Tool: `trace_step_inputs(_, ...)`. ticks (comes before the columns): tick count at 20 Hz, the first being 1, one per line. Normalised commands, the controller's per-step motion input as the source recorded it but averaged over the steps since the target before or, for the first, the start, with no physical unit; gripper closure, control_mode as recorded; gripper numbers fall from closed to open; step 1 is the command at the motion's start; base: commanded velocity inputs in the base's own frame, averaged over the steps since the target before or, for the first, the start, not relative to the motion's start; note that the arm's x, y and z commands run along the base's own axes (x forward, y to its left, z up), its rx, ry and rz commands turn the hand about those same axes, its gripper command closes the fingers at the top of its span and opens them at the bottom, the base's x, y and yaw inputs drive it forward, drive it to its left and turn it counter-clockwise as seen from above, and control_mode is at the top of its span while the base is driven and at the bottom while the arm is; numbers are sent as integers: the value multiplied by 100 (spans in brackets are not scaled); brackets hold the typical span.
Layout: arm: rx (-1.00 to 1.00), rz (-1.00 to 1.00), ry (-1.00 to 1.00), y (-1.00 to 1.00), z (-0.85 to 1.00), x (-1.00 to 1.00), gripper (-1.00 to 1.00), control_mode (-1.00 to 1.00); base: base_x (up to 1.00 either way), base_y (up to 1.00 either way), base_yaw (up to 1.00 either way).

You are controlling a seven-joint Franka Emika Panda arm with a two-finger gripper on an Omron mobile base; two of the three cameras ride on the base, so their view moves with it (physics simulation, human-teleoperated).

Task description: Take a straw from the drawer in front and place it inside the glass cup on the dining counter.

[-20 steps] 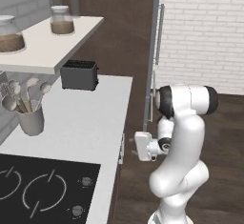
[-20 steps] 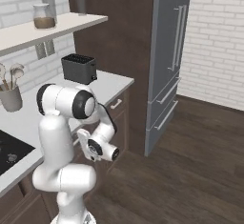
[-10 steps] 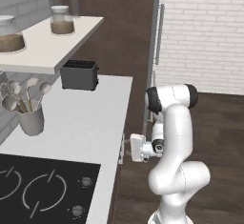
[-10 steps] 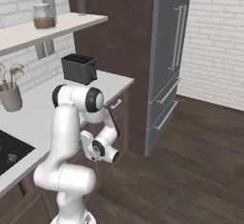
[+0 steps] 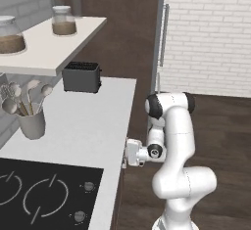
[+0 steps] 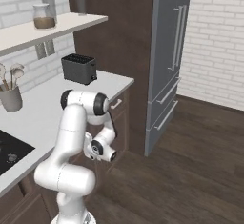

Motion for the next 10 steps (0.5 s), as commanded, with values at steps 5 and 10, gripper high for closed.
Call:
trace_step_inputs(5,0,0,0,21,-37,34,-100,-100,0,0,0)
trace_step_inputs(10,-1,0,0,39,-17,3,100,-100,0,0,0)
